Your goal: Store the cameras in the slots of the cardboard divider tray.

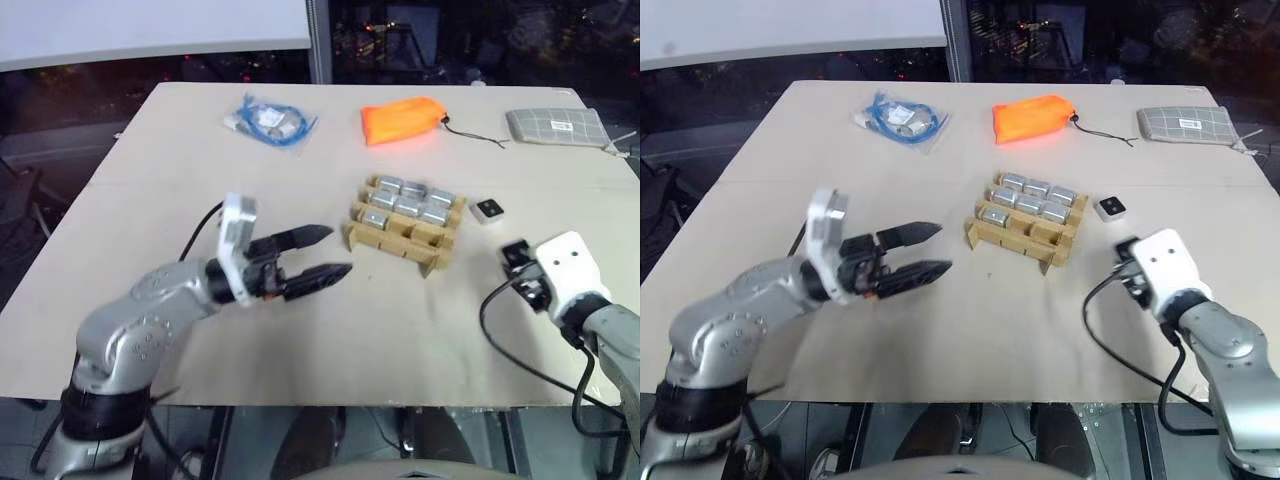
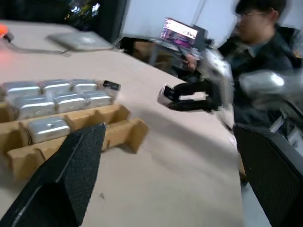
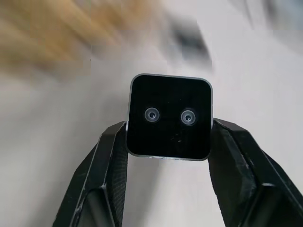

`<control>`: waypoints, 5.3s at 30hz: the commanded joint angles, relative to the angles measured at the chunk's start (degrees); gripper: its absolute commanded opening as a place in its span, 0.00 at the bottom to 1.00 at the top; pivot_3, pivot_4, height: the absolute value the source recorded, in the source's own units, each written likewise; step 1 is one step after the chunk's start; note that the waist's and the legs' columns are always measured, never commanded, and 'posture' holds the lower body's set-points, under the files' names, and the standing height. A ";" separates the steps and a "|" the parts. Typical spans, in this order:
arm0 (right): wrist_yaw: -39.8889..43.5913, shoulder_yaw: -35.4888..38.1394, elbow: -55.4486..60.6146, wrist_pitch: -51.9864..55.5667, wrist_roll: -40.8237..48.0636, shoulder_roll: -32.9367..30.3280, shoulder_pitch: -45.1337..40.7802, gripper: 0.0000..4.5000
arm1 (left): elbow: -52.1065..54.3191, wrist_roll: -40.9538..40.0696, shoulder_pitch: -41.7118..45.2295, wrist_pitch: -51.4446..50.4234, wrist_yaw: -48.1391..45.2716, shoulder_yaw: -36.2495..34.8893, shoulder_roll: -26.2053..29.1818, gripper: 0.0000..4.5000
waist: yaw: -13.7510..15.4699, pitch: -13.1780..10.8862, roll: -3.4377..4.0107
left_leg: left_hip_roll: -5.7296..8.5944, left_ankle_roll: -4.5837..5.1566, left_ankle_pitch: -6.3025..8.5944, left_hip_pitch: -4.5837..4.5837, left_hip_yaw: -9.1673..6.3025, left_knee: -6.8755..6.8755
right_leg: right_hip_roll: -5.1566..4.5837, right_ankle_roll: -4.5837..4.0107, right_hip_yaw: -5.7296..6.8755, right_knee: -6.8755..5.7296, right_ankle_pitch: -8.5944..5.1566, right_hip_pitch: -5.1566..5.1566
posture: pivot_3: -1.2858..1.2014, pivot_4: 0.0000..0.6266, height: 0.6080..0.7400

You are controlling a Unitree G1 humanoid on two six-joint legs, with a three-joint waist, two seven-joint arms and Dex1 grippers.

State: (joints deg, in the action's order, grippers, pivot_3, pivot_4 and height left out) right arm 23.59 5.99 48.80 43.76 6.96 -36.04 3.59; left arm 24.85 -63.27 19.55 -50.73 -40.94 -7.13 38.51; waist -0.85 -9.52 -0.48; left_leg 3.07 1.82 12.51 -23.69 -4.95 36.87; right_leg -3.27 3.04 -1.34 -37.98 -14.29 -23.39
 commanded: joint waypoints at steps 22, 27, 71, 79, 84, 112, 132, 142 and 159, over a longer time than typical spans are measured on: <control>5.17 -16.92 3.68 -14.18 -11.30 -2.29 -14.48 0.41 | -16.47 -4.61 19.99 -17.22 11.57 6.68 -15.32 0.28 | 0.40 -0.06 -0.15 | 0.05 -0.26 -0.14 -0.04 -0.06 0.33 | 0.02 0.07 -0.08 0.00 0.11 0.11 | 0.52 0.24 1.00; 6.98 -16.25 4.09 -11.05 -7.64 -0.02 -15.97 0.52 | -16.87 -4.22 20.46 -17.85 10.28 6.50 -15.76 0.15 | 0.33 -0.06 -0.15 | 0.05 -0.25 -0.14 -0.04 -0.05 0.33 | 0.01 0.06 -0.09 -0.01 0.12 0.09 | 0.52 0.24 1.00; -18.91 3.72 11.20 -33.20 20.68 -11.52 27.68 0.99 | -99.97 72.60 60.29 73.92 -35.47 25.59 -23.65 0.15 | -0.04 -0.26 -0.46 | 0.11 0.14 0.07 -0.14 -0.01 0.48 | 0.07 0.15 0.00 -0.03 0.10 0.13 | 0.52 0.24 1.00; -20.97 2.32 11.20 -32.04 26.90 -14.09 25.49 0.99 | -100.84 76.24 60.82 76.22 -33.93 25.61 -23.98 0.15 | -0.08 -0.28 -0.49 | 0.07 0.14 0.07 -0.13 -0.01 0.49 | 0.11 0.14 -0.02 -0.04 0.11 0.14 | 0.52 0.24 1.00; -20.41 2.36 11.20 -27.14 34.83 -13.48 22.27 0.99 | -100.96 76.64 60.65 76.23 -34.32 24.73 -24.06 0.15 | -0.13 -0.30 -0.52 | 0.06 0.14 0.06 -0.14 -0.01 0.50 | 0.13 0.14 -0.02 -0.05 0.11 0.14 | 0.52 0.24 1.00; 15.52 30.47 -7.75 -15.92 48.69 -18.30 13.96 1.00 | -101.01 76.46 60.97 74.15 -39.11 21.06 -24.30 0.64 | 0.10 -0.34 -0.60 | 0.05 0.15 0.07 -0.13 0.03 0.54 | 0.14 0.15 -0.09 -0.13 0.14 0.15 | 0.52 0.24 1.00; -2.78 2.99 -38.61 -7.93 19.24 -7.15 -20.04 1.00 | -35.38 45.01 28.71 25.94 -39.88 4.91 -19.16 0.98 | -1.94 -0.22 -0.34 | -0.01 0.09 0.04 -0.02 0.23 0.53 | 0.10 0.15 -0.43 -0.41 0.17 0.02 | 0.52 0.24 1.00; 5.33 -3.27 -60.49 -13.51 12.55 -0.42 -34.95 1.00 | 1.41 34.58 2.16 5.51 -16.67 -1.14 -15.28 0.98 | -0.26 -0.24 -0.34 | 0.02 0.12 0.06 0.22 0.59 0.56 | 0.09 0.14 -0.87 -0.78 0.18 -0.08 | 0.52 0.24 1.00; 8.86 -4.27 -86.34 -23.48 2.99 4.36 -47.52 1.00 | 13.68 26.38 -15.14 13.34 -10.09 -6.70 -8.05 0.98 | 0.01 -0.23 -0.32 | -0.01 0.08 0.06 0.26 0.66 0.49 | 0.11 0.10 -0.93 -0.78 0.18 -0.11 | 0.52 0.24 1.00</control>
State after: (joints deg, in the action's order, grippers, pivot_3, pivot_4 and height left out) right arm 32.06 -0.14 -39.22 20.93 9.58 -31.04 -42.90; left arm 36.04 -35.78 4.62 -39.81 -50.83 -13.06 29.60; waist -0.84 -9.75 -0.81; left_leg 3.06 1.90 12.56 -23.43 -4.29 37.35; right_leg -3.15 3.14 -2.27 -38.76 -14.11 -23.50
